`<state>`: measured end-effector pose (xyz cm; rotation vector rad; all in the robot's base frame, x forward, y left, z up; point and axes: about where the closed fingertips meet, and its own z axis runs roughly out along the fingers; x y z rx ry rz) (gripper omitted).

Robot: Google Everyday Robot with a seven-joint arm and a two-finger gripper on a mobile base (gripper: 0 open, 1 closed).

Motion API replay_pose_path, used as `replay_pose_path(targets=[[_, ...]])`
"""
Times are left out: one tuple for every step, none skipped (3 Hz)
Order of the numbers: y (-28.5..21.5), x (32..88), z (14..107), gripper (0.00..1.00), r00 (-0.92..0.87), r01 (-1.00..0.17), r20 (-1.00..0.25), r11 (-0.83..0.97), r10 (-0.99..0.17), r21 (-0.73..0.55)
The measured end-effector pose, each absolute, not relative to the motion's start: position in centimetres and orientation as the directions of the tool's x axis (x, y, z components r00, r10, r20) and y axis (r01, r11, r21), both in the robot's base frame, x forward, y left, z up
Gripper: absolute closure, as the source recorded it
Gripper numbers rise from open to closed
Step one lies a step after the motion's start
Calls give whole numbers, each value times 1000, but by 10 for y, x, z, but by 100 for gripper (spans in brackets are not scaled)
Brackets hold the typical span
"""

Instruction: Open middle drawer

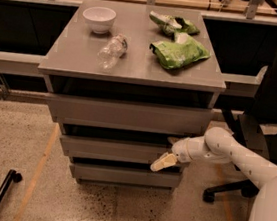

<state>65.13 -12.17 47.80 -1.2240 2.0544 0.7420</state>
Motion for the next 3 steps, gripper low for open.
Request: replay_pose_path(targets=[[-121,670,459,0,-393,-894,-749,413,-534,175],[-117,670,447,18,-397,-899,-742,390,-540,197],[-117,670,450,41,-396,-900,-742,388,-541,198]])
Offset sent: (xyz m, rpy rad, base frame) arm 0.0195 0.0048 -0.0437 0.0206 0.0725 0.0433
